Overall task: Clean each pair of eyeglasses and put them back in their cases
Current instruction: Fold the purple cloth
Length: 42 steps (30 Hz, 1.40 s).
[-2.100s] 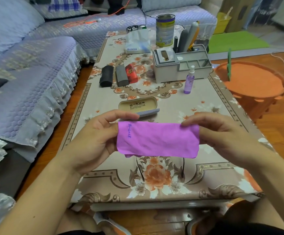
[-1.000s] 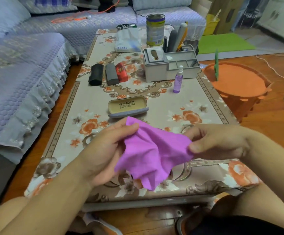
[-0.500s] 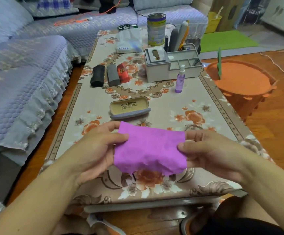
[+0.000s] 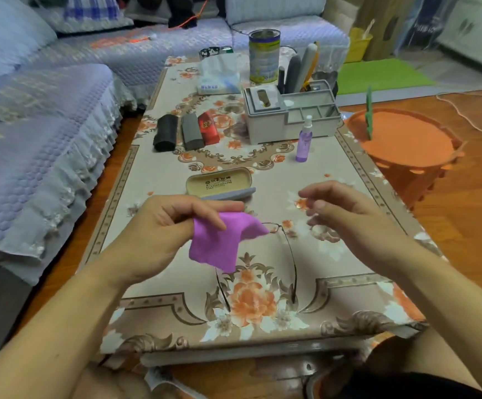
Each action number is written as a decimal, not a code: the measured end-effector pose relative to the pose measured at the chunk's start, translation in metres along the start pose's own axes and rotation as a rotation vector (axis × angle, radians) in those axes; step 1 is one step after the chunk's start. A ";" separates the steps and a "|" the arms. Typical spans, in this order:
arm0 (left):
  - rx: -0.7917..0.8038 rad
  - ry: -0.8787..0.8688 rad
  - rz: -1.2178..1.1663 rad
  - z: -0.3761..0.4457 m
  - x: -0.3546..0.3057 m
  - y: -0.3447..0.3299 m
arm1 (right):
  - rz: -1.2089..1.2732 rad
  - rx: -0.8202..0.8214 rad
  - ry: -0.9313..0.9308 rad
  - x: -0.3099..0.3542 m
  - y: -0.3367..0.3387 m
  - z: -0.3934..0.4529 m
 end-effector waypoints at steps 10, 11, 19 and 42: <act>0.215 0.099 -0.140 0.005 -0.036 0.006 | 0.123 0.612 -0.178 0.025 -0.052 -0.009; 0.210 0.117 -0.105 0.007 -0.035 0.009 | 0.139 0.581 -0.191 0.024 -0.053 -0.009; 0.168 0.250 0.090 0.012 -0.024 0.020 | 0.047 0.466 -0.266 0.024 -0.043 0.002; -0.164 0.080 0.155 0.010 0.002 0.015 | 0.025 0.247 -0.213 0.030 -0.026 0.011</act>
Point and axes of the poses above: each hand's wrist, its own z-axis towards the middle knuckle, its own y-axis out of the back of the hand, x = y × z, the point moved 3 cm from there along z, towards the middle knuckle, and after that the axes turned 13 degrees about -x, right-handed, at the moved point
